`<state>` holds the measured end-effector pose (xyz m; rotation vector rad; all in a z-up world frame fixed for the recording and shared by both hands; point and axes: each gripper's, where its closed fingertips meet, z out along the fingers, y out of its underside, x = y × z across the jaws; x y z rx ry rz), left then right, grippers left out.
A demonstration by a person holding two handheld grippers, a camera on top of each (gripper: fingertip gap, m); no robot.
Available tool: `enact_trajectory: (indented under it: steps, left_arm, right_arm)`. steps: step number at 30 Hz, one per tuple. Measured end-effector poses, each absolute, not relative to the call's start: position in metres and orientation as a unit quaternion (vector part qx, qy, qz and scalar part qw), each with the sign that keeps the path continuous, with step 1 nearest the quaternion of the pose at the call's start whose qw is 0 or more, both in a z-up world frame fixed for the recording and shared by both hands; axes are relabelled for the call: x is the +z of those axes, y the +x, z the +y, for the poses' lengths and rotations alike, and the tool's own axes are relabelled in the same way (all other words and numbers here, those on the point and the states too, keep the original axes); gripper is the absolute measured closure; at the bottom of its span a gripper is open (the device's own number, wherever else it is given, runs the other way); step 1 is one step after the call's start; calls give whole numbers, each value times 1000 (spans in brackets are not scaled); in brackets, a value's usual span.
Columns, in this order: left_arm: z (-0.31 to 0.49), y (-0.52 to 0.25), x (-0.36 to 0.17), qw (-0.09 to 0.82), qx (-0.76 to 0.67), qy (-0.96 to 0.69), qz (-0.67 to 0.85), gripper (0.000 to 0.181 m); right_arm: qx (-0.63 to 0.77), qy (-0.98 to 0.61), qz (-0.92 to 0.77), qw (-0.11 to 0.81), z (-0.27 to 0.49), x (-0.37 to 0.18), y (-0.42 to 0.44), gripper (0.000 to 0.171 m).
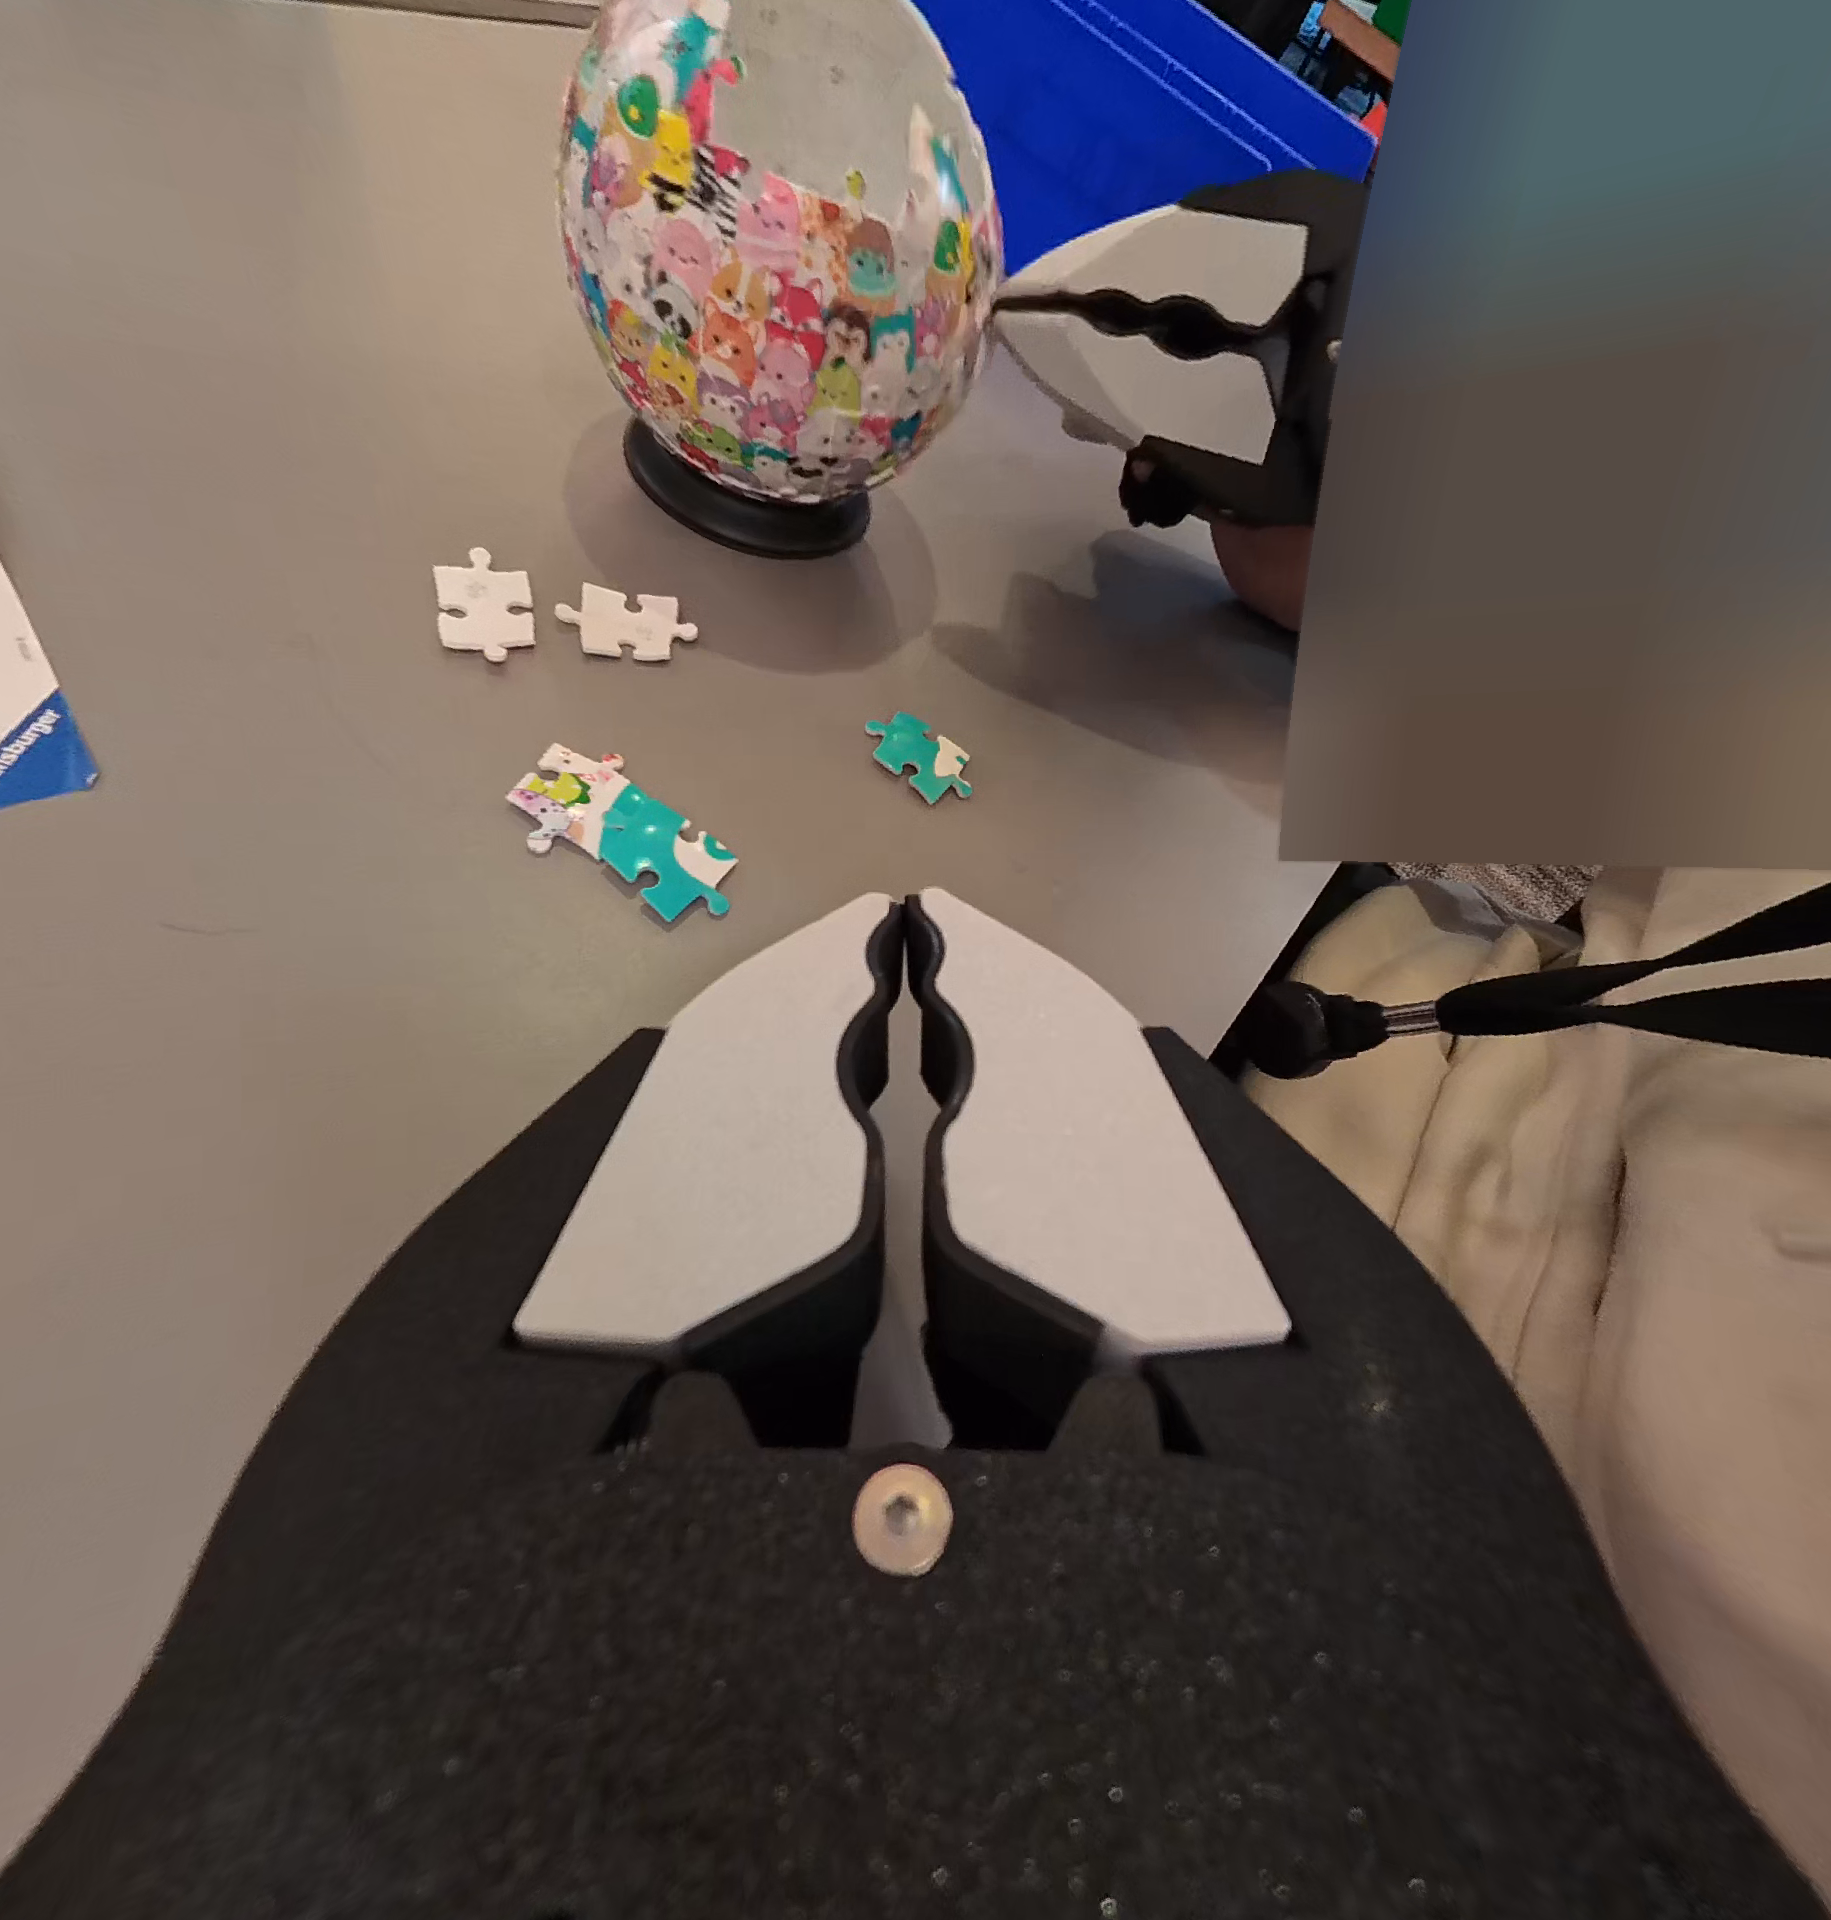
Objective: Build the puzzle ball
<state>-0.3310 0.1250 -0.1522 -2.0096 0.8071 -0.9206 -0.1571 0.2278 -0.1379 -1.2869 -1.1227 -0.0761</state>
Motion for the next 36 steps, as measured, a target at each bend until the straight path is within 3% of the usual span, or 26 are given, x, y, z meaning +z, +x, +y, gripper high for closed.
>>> enact_trajectory:
  steps: [18,23,27,28,29,32,36]
  left_arm:
    - [123,-328,-153,385,-350,-788,328,181]
    - [124,-329,-155,384,-343,-791,331,181]
    - [124,-326,-159,374,-347,-793,333,181]
    - [123,-326,-160,374,-343,-793,337,181]
    - [123,-325,-160,374,-339,-793,341,181]
    - [119,-320,-159,374,-335,-790,352,181]
    - [113,-317,-157,377,-327,-788,362,181]
  right_arm:
    - [-27,-572,-481,664,229,-133,-154,171]
    - [45,-554,-496,667,218,-122,-159,171]
    - [227,-591,-575,519,202,-111,-168,171]
    - [251,-601,-590,476,203,-108,-166,160]
    - [260,-616,-606,430,206,-109,-162,151]
    - [238,-645,-636,351,226,-110,-156,149]
    - [229,-670,-645,287,243,-116,-159,153]
